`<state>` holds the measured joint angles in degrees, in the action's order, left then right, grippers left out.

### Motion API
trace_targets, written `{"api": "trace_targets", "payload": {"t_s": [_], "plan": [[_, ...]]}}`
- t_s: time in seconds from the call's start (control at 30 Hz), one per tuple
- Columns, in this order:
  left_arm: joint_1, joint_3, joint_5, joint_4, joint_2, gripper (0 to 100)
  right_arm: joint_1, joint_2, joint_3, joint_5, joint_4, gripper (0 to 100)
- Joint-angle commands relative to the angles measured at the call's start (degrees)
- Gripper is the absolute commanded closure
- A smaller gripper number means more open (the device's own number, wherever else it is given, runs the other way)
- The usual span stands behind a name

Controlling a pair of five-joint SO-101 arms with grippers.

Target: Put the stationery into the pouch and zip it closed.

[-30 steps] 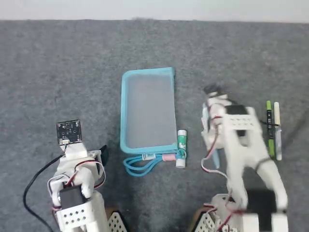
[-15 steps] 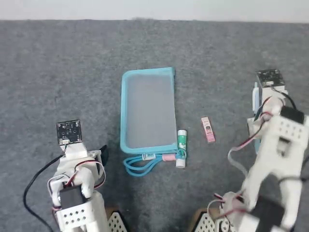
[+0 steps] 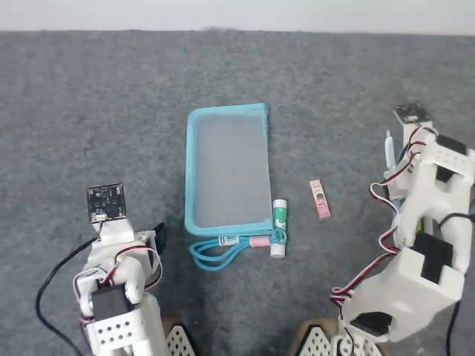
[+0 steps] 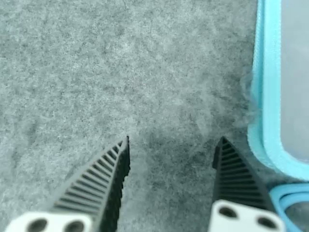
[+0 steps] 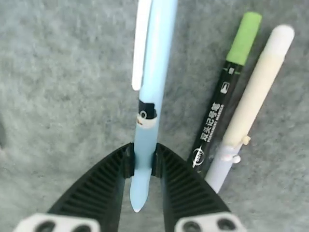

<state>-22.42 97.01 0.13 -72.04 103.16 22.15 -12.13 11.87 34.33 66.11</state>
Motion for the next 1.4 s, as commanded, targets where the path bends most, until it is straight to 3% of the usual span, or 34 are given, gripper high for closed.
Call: {"api": "trace_targets", "payload": {"t_s": [0.0,0.23,0.47,0.7,0.87,1.03,1.37], "plan": [[-0.44,-0.40,0.79,-0.26,1.05,73,0.40,1.10,-2.99,3.52,-0.75,98.6],[-0.35,-0.40,0.79,-0.26,1.05,73,0.40,1.10,-2.99,3.25,0.48,85.8],[-0.26,-0.40,0.79,-0.26,1.05,73,0.84,1.36,-8.35,-1.58,6.90,84.7],[-0.35,-0.40,0.79,-0.26,1.05,73,-14.11,8.75,-10.11,-12.75,16.22,85.0],[-0.35,-0.40,0.79,-0.26,1.05,73,-27.74,16.22,-2.02,-18.46,12.00,85.0],[-0.26,-0.40,0.79,-0.26,1.05,73,-36.88,16.92,6.15,-19.87,4.09,84.7],[-0.35,-0.40,0.79,-0.26,1.05,73,-33.45,4.35,7.56,-19.96,-1.80,84.9]]}}
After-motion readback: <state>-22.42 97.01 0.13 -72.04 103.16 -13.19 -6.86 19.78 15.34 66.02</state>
